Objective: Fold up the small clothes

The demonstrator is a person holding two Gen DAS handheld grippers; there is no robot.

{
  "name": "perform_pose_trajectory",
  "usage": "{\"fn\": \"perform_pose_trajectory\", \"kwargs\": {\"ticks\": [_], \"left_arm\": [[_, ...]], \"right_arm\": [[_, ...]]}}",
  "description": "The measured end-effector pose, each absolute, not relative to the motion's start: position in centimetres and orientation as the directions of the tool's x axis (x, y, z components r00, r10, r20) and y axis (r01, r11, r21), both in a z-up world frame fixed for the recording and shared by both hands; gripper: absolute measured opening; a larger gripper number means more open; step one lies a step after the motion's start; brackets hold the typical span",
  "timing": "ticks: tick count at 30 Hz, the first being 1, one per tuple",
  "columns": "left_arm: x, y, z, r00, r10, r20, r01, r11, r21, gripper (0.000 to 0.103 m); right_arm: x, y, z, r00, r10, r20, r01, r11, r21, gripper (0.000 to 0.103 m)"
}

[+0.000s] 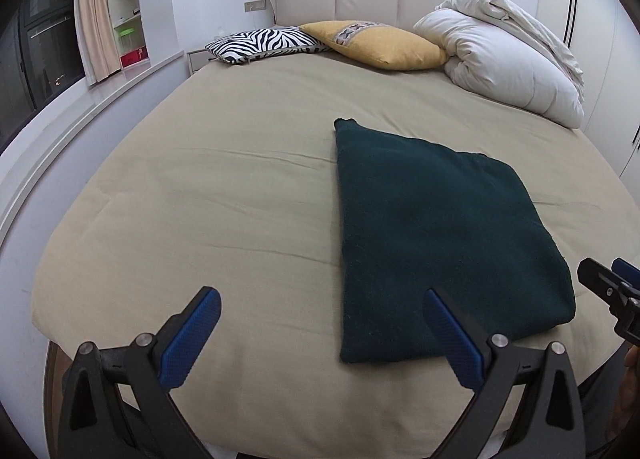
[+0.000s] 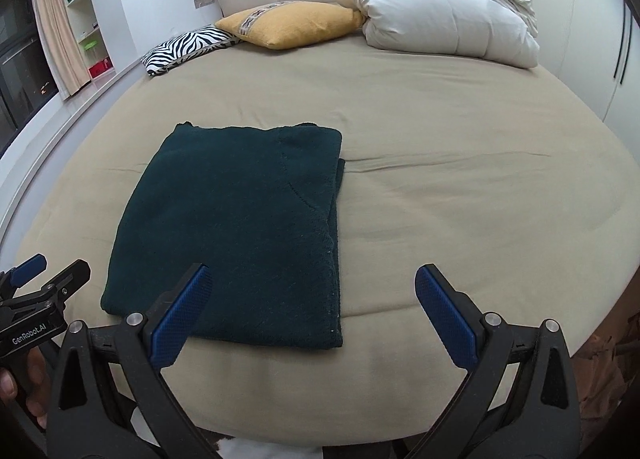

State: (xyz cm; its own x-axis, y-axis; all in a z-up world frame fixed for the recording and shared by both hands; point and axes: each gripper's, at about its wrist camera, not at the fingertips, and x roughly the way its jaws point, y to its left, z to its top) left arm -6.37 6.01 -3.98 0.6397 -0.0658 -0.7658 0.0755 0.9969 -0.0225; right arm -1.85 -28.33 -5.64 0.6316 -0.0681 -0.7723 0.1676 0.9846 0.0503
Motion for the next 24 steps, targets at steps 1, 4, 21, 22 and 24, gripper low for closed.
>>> {"fn": "perform_pose_trajectory", "kwargs": {"ticks": [1, 4, 21, 22, 24], "left_arm": [[-6.37, 6.01, -3.98, 0.64, -0.066, -0.766, 0.076, 0.997, -0.023, 0.103], [-6.4, 5.99, -4.01, 0.64, -0.066, -0.765, 0.076, 0.997, -0.022, 0.103], [-6.36, 5.86, -4.17, 0.643, -0.066, -0.763, 0.082, 0.997, -0.017, 0.103], [-6.35, 5.88, -4.17, 0.643, -0.065, -0.763, 0.082, 0.996, -0.016, 0.103], [-6.33, 5.87, -4.21, 0.643, -0.065, -0.763, 0.083, 0.996, -0.016, 0.103]], "right_arm": [[-1.78, -28.27, -5.71, 0.63, -0.066, -0.774, 0.166, 0.985, 0.05, 0.103], [-1.72, -28.14, -5.8, 0.626, -0.066, -0.777, 0.164, 0.985, 0.049, 0.103], [-1.53, -27.76, -6.18, 0.618, -0.062, -0.784, 0.157, 0.986, 0.046, 0.103], [-1.54, -27.77, -6.18, 0.617, -0.061, -0.784, 0.156, 0.987, 0.046, 0.103], [-1.57, -27.79, -6.15, 0.618, -0.061, -0.784, 0.155, 0.987, 0.045, 0.103]]}}
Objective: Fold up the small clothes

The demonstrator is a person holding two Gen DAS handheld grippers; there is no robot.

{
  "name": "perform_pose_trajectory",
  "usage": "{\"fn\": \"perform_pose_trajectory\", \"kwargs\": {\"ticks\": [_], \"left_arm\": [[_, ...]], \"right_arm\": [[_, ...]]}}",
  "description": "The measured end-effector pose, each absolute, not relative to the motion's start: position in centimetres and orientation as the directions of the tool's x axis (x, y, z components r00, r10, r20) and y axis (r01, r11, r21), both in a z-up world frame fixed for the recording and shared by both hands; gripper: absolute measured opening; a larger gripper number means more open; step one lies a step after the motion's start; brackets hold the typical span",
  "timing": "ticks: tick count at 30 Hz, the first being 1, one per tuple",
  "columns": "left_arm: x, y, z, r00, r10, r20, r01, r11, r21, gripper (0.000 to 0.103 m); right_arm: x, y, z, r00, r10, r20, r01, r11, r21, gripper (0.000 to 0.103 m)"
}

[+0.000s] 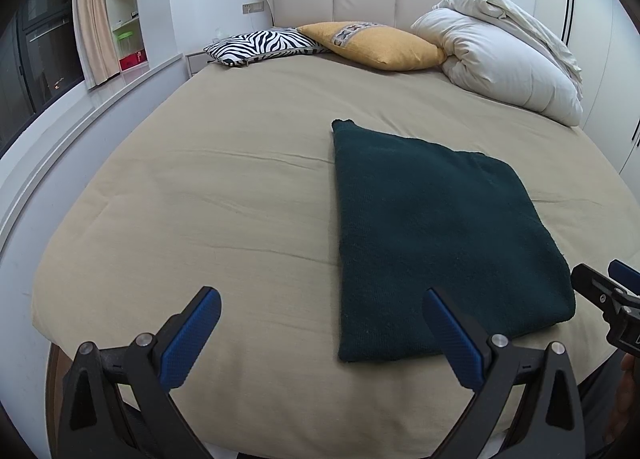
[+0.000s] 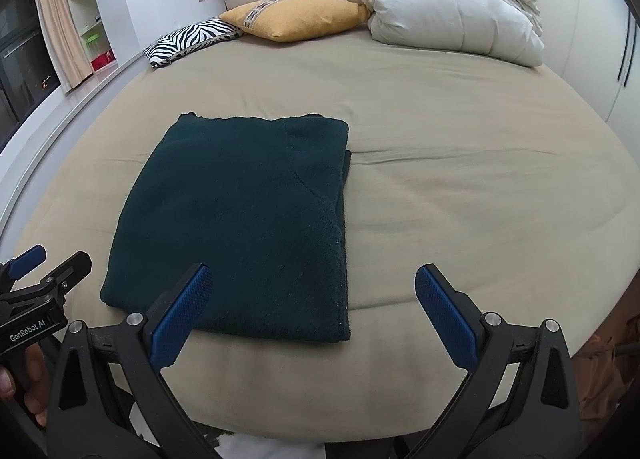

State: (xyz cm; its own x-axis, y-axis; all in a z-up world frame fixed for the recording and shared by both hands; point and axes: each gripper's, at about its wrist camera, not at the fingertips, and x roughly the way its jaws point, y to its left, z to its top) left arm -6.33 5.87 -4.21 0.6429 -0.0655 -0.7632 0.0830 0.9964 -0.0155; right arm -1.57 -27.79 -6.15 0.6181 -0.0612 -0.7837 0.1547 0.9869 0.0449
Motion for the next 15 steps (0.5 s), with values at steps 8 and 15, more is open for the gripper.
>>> {"fn": "perform_pose_trajectory", "kwargs": {"ticks": [8, 15], "left_arm": [[-6.35, 5.8, -4.21, 0.644, -0.064, -0.762, 0.083, 0.996, -0.014, 0.103], [-6.37, 5.74, -4.2, 0.643, -0.064, -0.763, 0.083, 0.996, -0.013, 0.103]], "right_arm": [[-1.56, -27.78, -6.14, 0.618, -0.061, -0.784, 0.155, 0.987, 0.045, 0.103], [-1.56, -27.71, -6.14, 0.618, -0.062, -0.784, 0.156, 0.987, 0.045, 0.103]]}}
